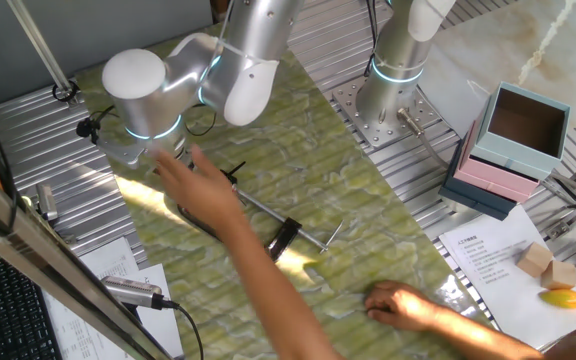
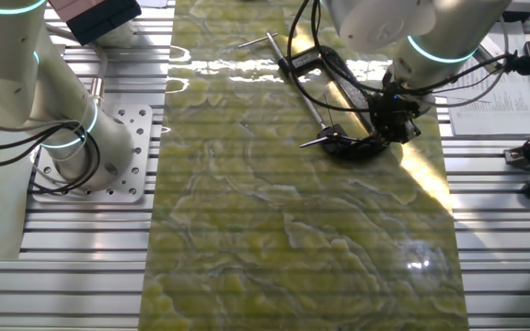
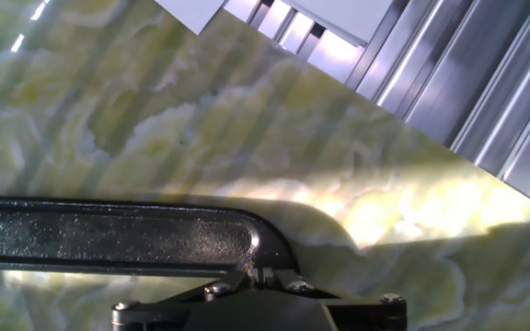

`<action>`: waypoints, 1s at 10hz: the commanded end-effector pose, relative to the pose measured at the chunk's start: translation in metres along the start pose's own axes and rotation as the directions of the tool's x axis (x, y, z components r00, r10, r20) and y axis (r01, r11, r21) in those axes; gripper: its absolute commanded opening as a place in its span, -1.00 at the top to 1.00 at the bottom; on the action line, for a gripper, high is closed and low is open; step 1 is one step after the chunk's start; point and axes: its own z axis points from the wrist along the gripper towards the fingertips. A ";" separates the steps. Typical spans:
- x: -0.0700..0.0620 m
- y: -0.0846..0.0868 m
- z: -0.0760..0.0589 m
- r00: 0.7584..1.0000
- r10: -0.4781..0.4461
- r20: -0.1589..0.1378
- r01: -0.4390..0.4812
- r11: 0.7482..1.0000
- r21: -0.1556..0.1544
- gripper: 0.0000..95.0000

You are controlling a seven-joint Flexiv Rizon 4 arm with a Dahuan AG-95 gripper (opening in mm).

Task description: Turn the hands of a clock

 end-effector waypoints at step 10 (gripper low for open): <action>0.005 -0.010 -0.002 1.000 -0.010 -0.005 0.010 1.000 -0.008 1.00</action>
